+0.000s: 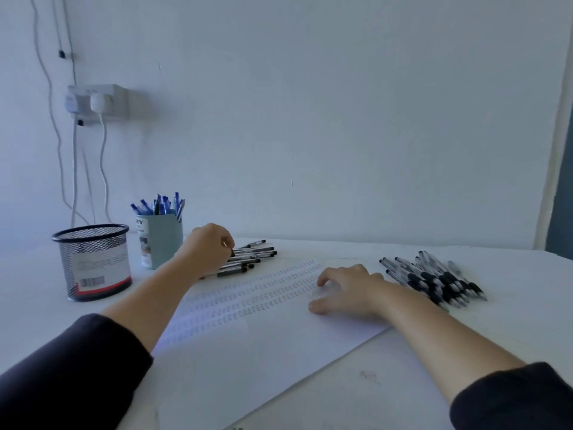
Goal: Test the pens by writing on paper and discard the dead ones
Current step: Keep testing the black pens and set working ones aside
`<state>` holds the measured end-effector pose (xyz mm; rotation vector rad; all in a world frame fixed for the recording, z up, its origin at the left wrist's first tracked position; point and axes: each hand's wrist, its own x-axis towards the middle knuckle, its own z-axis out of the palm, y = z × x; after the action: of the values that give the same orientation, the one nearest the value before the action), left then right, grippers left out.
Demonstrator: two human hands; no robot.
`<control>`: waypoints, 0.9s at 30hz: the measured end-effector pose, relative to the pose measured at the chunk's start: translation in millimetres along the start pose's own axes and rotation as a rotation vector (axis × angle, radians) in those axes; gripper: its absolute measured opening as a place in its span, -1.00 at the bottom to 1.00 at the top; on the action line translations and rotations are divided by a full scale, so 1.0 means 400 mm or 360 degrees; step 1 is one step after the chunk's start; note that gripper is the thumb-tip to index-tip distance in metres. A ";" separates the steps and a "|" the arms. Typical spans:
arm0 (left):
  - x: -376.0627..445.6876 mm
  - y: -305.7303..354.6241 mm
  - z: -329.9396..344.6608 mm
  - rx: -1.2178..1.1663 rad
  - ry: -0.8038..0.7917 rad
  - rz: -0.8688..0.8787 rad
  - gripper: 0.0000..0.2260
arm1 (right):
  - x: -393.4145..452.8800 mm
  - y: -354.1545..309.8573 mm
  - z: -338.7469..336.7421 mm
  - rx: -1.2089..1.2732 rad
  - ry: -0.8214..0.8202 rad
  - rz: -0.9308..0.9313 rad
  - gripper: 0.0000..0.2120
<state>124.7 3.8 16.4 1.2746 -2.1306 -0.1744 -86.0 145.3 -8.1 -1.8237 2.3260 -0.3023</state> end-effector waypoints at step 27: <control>0.005 -0.010 0.069 0.0771 -0.0194 0.0172 -0.89 | 0.009 0.027 0.004 0.0200 -0.0045 0.0077 -0.45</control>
<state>111.0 -5.4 -6.0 1.4343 -2.4316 0.3392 -96.7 144.1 -12.4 -1.7004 2.2731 -0.4035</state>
